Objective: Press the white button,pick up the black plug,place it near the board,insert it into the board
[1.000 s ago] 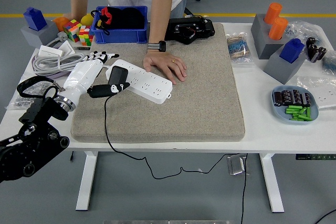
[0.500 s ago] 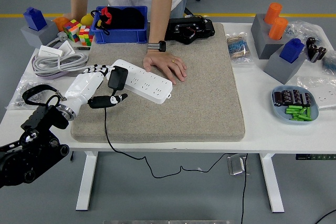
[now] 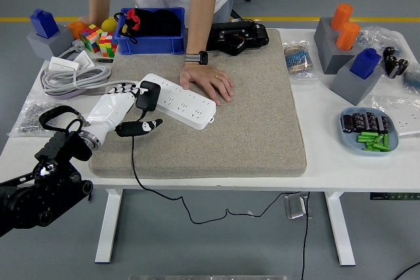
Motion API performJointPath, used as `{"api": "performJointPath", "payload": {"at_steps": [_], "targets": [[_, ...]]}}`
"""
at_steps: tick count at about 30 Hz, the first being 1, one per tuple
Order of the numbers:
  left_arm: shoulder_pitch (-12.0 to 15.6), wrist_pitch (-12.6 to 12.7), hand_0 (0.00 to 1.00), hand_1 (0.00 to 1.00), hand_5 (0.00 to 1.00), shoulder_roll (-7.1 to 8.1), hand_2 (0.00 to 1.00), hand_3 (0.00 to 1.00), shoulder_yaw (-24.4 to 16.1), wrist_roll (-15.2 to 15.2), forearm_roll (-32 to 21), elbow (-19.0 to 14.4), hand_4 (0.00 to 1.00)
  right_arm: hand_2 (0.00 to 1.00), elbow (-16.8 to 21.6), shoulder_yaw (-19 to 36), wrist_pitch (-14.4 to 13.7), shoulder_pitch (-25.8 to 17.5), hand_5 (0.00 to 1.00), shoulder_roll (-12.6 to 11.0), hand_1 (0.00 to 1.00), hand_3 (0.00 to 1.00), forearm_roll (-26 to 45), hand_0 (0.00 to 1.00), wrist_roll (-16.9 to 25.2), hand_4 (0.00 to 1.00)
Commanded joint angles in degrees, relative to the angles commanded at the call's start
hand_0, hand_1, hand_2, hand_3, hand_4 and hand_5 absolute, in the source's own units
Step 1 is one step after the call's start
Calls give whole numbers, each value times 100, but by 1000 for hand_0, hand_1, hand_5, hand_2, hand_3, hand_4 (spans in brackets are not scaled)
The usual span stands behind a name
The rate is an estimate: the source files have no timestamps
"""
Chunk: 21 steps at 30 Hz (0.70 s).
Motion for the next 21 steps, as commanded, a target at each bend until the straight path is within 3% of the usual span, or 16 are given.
{"api": "performJointPath", "payload": {"at_steps": [21], "targets": [[-424, -78, 976, 955, 659, -369, 893, 829, 223, 100, -61, 497, 837, 650, -8, -13, -3, 2, 416, -6, 673, 607, 15, 778, 1, 655]]}}
